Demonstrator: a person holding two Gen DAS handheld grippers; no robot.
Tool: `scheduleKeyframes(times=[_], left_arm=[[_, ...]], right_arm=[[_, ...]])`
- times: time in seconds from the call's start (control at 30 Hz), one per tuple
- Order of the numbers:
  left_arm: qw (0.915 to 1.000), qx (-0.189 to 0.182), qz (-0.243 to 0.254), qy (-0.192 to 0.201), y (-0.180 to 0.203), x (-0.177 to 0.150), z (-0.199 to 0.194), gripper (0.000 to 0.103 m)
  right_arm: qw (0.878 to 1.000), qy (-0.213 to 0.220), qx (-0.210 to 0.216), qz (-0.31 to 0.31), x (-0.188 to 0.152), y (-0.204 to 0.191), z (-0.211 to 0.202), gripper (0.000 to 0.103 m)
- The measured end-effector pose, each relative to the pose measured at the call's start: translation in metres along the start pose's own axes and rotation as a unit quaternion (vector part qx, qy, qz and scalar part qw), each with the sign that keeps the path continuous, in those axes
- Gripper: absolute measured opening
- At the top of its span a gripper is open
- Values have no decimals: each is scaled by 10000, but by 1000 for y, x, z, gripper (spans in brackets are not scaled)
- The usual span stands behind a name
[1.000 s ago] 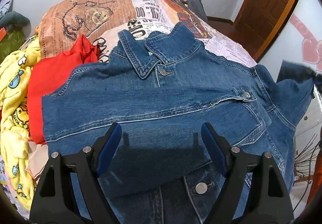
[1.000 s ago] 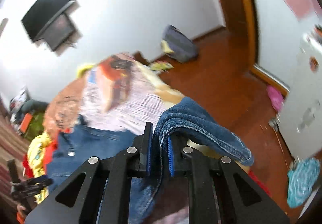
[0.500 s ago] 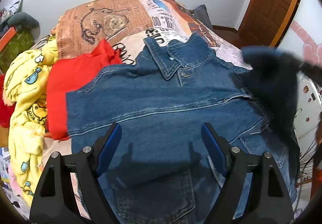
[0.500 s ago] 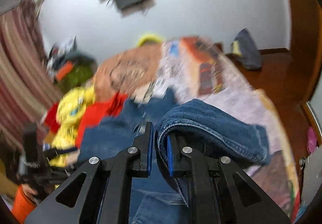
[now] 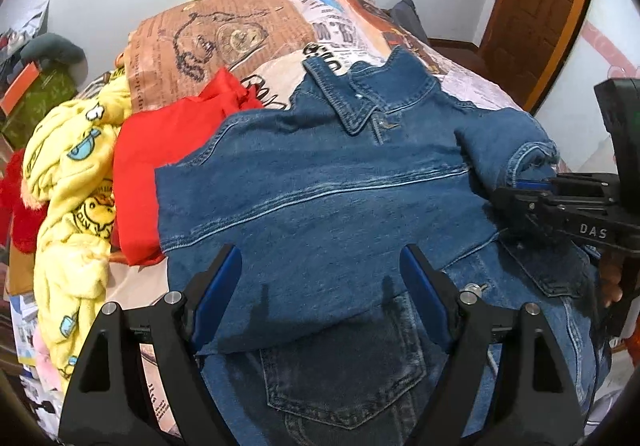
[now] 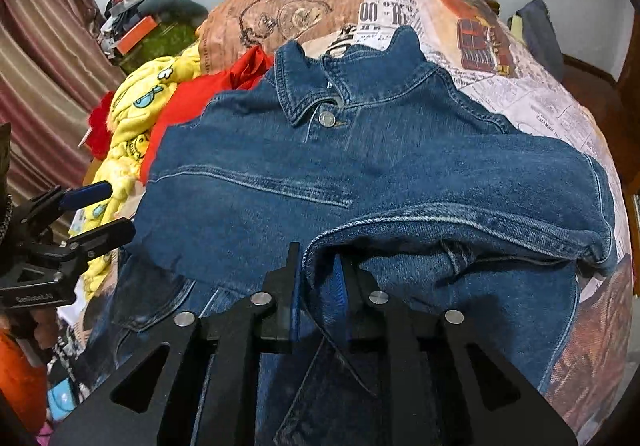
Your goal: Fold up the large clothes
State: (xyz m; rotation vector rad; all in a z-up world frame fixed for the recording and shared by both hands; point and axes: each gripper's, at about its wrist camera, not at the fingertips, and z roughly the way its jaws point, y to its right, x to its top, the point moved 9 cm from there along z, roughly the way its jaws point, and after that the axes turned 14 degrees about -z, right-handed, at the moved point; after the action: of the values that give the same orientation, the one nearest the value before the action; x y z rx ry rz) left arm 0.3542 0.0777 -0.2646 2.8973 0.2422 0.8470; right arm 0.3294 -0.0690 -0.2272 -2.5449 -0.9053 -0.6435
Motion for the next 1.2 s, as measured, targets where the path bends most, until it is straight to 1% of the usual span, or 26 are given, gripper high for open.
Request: scheduleKeyframes(times=[0.03,0.1,0.17,0.23,0.3,0.4,0.43,0.5,0.57,0.63,0.7,0.77,0.83,0.9,0.93,1.0,1.03,1.07,1.1,1.2], left_arm=[[10000,-20,39,16,4,1,-2,81],[9999,-69,132,81,14,6,-7,81],[9995,-137,231,150,26,13,-13,81],[9988,-219,364,243,43,22,-20,81],[9977,-294,506,339,60,30,-25,81],[9954,-447,745,399,92,41,-28,81],[9945,-503,823,401,103,44,-28,81],[9920,-636,1024,368,129,48,-26,81],[9888,-734,1262,312,157,50,-19,81],[9855,-786,1482,245,180,49,-12,81],[9814,-794,1738,166,206,47,0,81],[9763,-760,2028,31,230,41,16,81],[9714,-666,2276,-101,246,35,32,81],[9634,-551,2606,-290,263,24,53,81],[9612,-499,2694,-333,266,21,59,81],[9558,-358,2879,-480,274,13,78,77],[9533,-300,2953,-562,277,10,88,70],[9506,-203,3033,-630,280,7,98,67],[9497,-133,3067,-625,281,6,103,67],[9493,-35,3102,-510,287,9,116,60]], right_arm=[[10000,-31,87,26,-2,0,-3,29],[9999,18,150,11,-4,-4,-15,33],[9999,107,65,-62,-5,2,-32,34],[9995,278,-108,-100,-3,9,-51,34],[9981,509,-346,-79,-2,22,-74,36],[9935,853,-754,-4,-2,45,-109,43],[9900,1020,-971,35,-3,57,-126,46],[9836,1210,-1336,113,-8,76,-149,49],[9777,1292,-1641,206,-15,92,-164,50],[9729,1284,-1895,322,-26,109,-174,50],[9712,1241,-1979,470,-38,122,-176,50],[9721,1139,-1947,651,-52,132,-170,50],[9730,1026,-1903,804,-62,139,-161,50],[9746,891,-1842,910,-71,147,-150,50],[9752,837,-1819,944,-75,149,-143,50],[9769,710,-1768,966,-83,151,-134,50],[9777,645,-1748,964,-84,151,-129,50],[9786,592,-1723,954,-88,154,-125,50],[9795,541,-1697,944,-90,156,-122,50],[9827,408,-1561,911,-94,155,-109,50]])
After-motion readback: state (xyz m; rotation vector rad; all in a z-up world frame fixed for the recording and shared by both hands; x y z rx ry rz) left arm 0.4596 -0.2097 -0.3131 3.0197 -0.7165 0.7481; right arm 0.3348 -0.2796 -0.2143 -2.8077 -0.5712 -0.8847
